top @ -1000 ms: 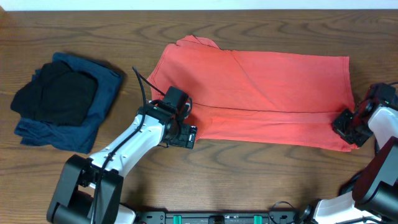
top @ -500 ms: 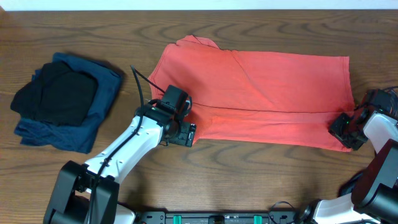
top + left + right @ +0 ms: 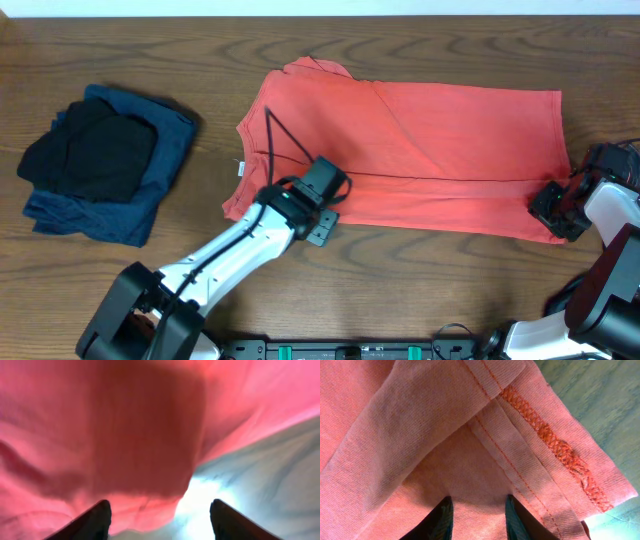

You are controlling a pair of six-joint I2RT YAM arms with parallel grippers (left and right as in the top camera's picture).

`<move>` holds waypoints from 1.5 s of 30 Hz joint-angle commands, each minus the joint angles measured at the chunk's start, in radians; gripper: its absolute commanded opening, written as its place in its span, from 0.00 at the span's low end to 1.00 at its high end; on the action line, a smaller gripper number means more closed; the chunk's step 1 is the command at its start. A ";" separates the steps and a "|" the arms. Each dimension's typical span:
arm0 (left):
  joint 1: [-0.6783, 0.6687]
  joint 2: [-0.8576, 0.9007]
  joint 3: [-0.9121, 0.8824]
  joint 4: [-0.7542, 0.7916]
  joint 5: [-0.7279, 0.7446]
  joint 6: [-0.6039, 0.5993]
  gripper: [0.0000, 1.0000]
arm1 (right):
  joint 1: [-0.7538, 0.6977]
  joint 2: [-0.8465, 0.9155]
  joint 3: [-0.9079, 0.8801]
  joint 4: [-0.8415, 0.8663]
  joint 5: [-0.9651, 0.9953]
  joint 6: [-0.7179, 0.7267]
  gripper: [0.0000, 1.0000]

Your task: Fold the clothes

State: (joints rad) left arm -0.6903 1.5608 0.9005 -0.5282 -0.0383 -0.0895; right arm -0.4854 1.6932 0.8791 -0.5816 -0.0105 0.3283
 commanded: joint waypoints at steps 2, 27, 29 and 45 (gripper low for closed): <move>-0.023 0.018 0.028 0.060 -0.071 0.014 0.54 | 0.007 0.016 -0.028 0.005 0.002 -0.022 0.33; -0.038 0.179 0.025 0.150 -0.049 0.015 0.41 | 0.007 0.016 -0.028 -0.002 0.003 -0.023 0.33; -0.038 0.187 0.026 0.158 -0.051 0.015 0.41 | 0.007 0.016 -0.028 -0.003 0.003 -0.023 0.33; -0.037 0.179 0.054 0.180 -0.132 0.015 0.06 | 0.007 0.016 -0.028 -0.003 0.007 -0.024 0.33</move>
State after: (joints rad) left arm -0.7277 1.7386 0.9333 -0.3511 -0.1459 -0.0769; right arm -0.4843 1.6932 0.8791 -0.5835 -0.0086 0.3206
